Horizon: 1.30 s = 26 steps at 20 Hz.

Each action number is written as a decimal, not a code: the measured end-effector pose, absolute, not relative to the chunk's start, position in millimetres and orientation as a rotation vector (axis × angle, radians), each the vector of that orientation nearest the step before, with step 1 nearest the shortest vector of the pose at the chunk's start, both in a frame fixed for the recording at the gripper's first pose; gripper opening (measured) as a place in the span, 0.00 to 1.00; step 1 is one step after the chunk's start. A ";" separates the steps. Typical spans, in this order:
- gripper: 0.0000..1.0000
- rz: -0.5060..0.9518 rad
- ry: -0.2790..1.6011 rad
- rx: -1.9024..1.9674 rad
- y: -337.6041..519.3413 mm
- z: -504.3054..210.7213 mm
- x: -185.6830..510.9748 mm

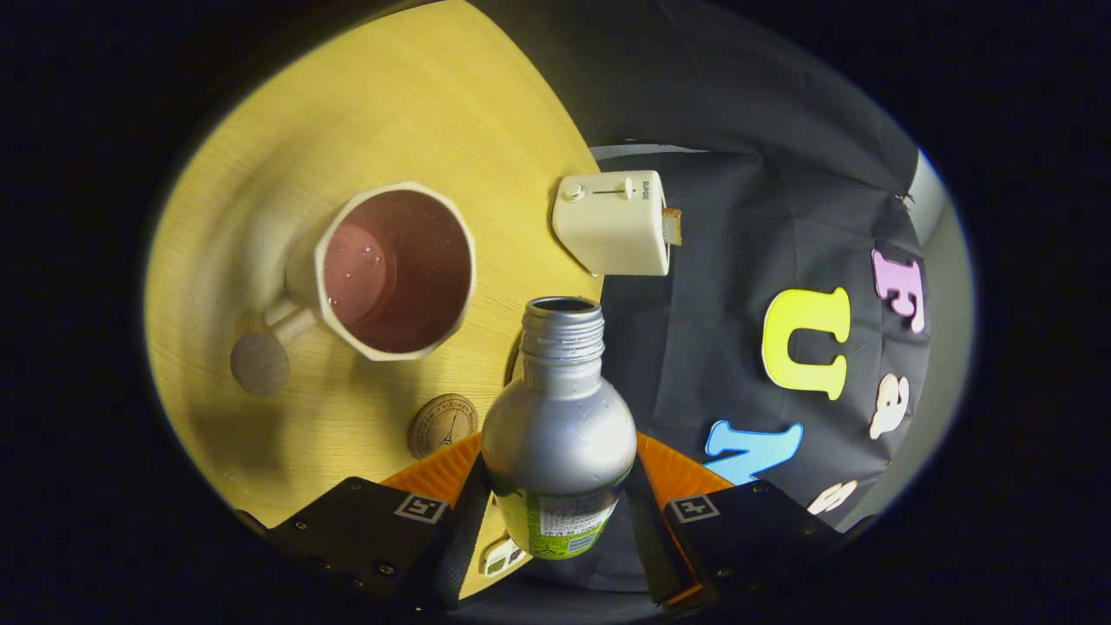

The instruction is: Take the bottle from table, then pour the juice into the cup, finally place the bottle on the coaster

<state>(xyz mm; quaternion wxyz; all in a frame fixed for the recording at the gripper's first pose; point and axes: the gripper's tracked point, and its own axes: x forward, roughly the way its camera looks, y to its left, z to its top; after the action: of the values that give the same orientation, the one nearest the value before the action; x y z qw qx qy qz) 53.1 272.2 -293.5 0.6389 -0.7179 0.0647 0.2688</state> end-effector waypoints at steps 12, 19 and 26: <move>0.78 0.536 0.177 -1.169 268.0 -263.0 57.7; 0.78 0.453 0.221 -0.822 247.5 -249.4 73.3; 0.77 0.464 0.300 -0.362 239.1 -253.1 91.3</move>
<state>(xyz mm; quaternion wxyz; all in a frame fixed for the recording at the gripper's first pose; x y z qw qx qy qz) 91.3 239.1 -253.1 0.9460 -0.1780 0.1471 0.2276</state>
